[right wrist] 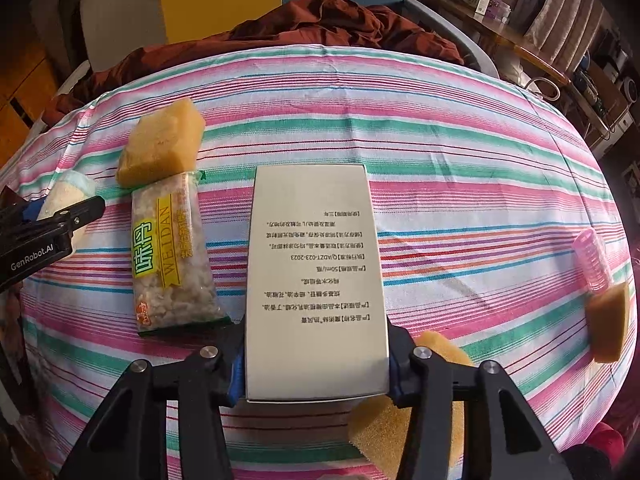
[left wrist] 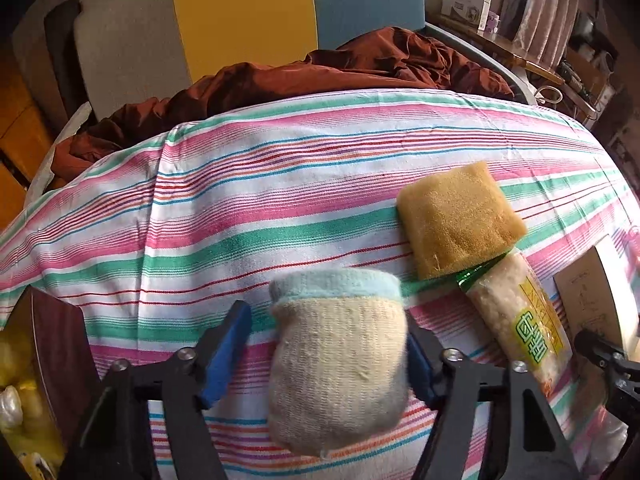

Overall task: Organize objects
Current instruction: 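Grasp the beige knit sock with the left gripper while the right holds the cream box, then carry the knit sock into the gold tray and open the left gripper, then carry the cream box into the gold tray and open the right gripper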

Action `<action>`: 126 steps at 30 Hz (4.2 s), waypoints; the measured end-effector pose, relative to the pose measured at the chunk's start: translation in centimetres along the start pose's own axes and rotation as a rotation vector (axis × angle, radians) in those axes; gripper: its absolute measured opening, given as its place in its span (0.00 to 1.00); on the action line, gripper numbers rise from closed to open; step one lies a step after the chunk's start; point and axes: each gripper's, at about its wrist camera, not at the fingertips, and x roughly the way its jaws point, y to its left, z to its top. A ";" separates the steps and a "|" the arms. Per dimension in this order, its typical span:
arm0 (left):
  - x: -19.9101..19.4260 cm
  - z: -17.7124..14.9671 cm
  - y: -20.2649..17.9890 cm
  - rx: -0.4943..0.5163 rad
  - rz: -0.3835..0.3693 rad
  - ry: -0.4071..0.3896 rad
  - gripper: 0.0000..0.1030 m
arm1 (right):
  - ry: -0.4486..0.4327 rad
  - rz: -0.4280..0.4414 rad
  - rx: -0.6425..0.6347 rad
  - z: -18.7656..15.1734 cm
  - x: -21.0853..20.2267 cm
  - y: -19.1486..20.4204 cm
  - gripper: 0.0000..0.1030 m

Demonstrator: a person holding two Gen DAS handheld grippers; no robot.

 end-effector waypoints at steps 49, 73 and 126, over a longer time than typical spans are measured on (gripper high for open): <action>-12.1 -12.2 -2.8 0.047 -0.081 -0.253 0.51 | -0.011 -0.029 -0.098 -1.9 -0.4 1.6 0.49; -14.0 -18.1 26.5 -0.475 0.140 -0.178 0.51 | -0.030 -0.121 -0.166 -2.3 -0.5 3.0 0.49; -22.2 -24.1 24.7 -0.501 0.209 -0.338 0.75 | -0.259 0.159 -0.205 -4.3 -12.2 13.2 0.49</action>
